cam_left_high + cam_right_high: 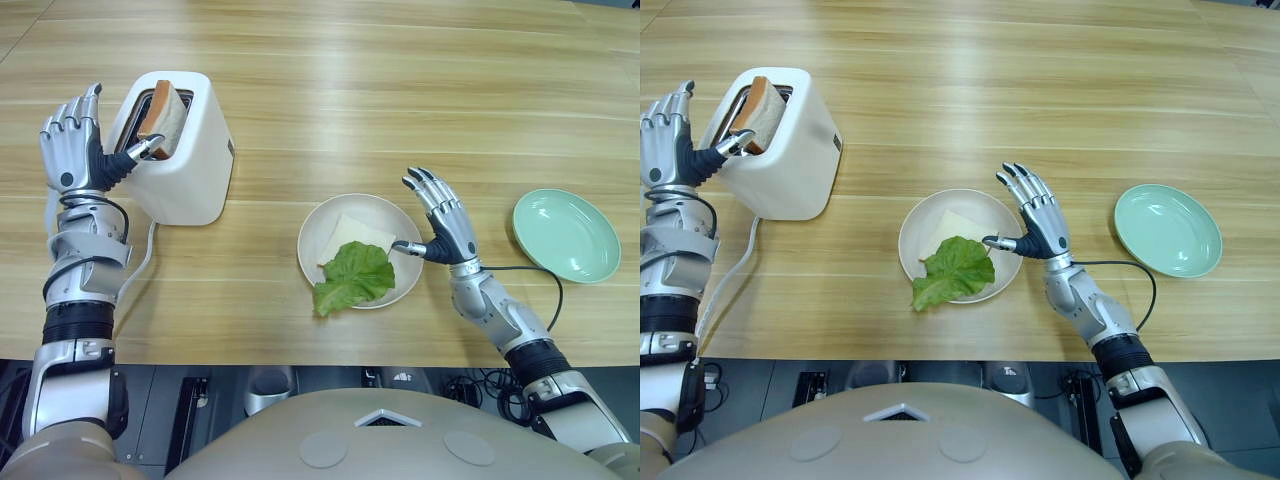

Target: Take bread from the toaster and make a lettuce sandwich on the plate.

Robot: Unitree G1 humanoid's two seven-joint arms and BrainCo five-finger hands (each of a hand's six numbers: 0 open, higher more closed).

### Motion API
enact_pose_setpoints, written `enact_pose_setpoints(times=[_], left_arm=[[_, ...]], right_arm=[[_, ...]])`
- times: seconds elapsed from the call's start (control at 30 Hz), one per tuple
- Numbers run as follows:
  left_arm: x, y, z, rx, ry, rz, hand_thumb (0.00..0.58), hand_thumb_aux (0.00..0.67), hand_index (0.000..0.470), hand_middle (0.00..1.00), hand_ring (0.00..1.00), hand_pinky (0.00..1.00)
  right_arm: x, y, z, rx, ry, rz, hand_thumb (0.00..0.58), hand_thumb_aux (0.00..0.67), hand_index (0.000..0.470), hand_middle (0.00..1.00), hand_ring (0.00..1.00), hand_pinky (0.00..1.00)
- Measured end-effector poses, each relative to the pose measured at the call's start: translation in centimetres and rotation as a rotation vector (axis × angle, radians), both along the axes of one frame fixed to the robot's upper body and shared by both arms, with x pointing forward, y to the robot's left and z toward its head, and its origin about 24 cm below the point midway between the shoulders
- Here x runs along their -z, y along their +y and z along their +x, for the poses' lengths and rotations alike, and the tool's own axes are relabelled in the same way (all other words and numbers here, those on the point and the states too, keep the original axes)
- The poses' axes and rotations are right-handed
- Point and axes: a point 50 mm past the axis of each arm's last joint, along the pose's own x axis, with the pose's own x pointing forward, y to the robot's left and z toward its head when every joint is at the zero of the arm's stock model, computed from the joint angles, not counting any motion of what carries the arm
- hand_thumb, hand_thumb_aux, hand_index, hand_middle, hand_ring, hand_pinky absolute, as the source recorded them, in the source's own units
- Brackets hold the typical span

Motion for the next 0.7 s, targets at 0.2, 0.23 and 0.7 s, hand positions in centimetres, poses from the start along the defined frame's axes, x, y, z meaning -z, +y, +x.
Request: enact_pose_setpoints(times=[0.2, 0.23, 0.7], left_arm=[[1.07, 0.38, 0.49, 0.007, 0.078, 0.018, 0.491, 0.407, 0.28, 0.0, 0.0, 0.0], [1.04, 0.41, 0.55, 0.015, 0.084, 0.023, 0.58, 0.67, 0.46, 0.0, 0.0, 0.0], [0.48, -0.53, 0.83, 0.103, 0.024, 0.017, 0.58, 0.67, 0.46, 1.0, 1.0, 1.0]], right_arm=[[0.13, 0.19, 0.08, -0.001, 0.004, 0.005, 0.0, 0.0, 0.0, 0.0, 0.0, 0.0], [0.12, 0.27, 0.1, -0.002, 0.004, 0.008, 0.0, 0.0, 0.0, 0.0, 0.0, 0.0], [0.26, 0.56, 0.05, 0.006, -0.001, 0.03, 0.0, 0.0, 0.0, 0.0, 0.0, 0.0]])
